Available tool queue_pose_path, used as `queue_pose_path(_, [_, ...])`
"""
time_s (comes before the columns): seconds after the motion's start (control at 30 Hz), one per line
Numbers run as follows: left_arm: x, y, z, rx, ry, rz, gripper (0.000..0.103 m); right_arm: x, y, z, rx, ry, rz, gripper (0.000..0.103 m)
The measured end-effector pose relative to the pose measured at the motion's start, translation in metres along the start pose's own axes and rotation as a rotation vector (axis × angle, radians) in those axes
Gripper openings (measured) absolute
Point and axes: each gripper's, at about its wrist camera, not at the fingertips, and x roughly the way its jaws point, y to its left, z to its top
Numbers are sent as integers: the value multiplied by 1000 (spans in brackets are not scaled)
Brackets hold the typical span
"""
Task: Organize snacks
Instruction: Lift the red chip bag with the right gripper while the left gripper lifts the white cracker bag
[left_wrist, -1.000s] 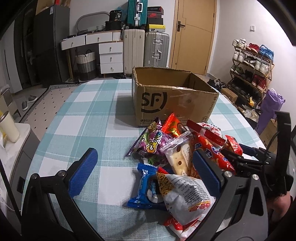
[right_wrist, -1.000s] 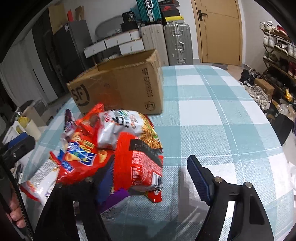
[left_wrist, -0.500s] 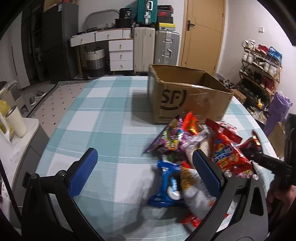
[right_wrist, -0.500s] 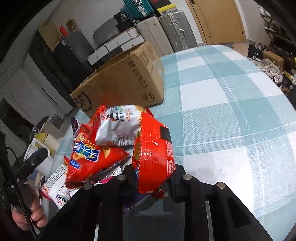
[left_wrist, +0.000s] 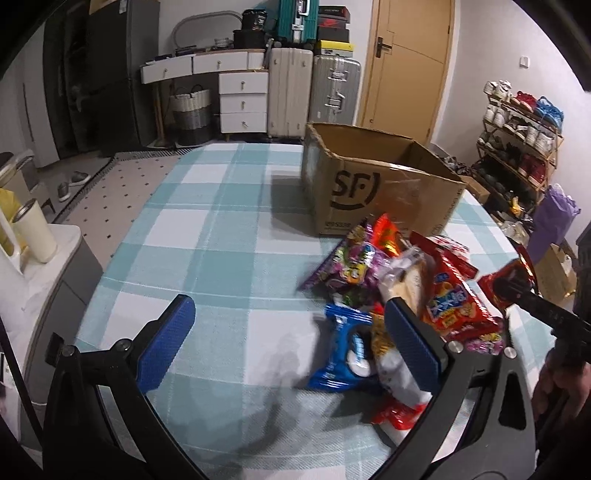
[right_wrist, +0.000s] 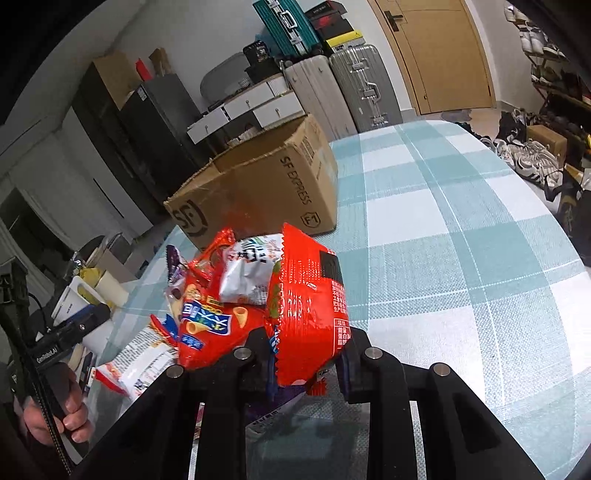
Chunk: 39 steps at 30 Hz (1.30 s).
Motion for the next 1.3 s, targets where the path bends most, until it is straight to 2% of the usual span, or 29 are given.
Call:
queue_pose_path(0.27, [-4, -25, -5, 23, 60, -125, 102, -19, -1, -2, 0, -27, -11, 24])
queue_pose_path(0.5, [2, -54, -10, 78, 118, -182, 102, -40, -4, -7, 7, -52, -14, 24])
queue_pose_path(0.73, [15, -77, -17, 138, 165, -150, 102, -56, -7, -12, -2, -70, -12, 24])
queue_pose_path(0.93, [28, -83, -22, 151, 192, -133, 101, -60, -10, -15, 0, -74, -1, 24])
queue_pose_path(0.97, [29, -83, -23, 148, 195, -135, 96, -59, -11, -15, 2, -73, 2, 24])
queue_pose_path(1.03, [33, -81, -24, 137, 212, -164, 78, -60, -12, -16, 5, -74, 4, 24])
queue_pose_path(1.07, [35, -80, -25, 128, 228, -198, 65, -61, -12, -17, 6, -74, 6, 24])
queue_pose_path(1.13, [39, -78, -27, 113, 240, -224, 60, -61, -13, -16, 8, -73, 8, 24])
queue_pose_path(1.2, [38, -77, -29, 124, 221, -223, 50, -63, -12, -16, 8, -77, 10, 24])
queue_pose_path(1.3, [32, -82, -32, 170, 195, -212, 46, -67, -8, -18, 4, -82, 11, 24])
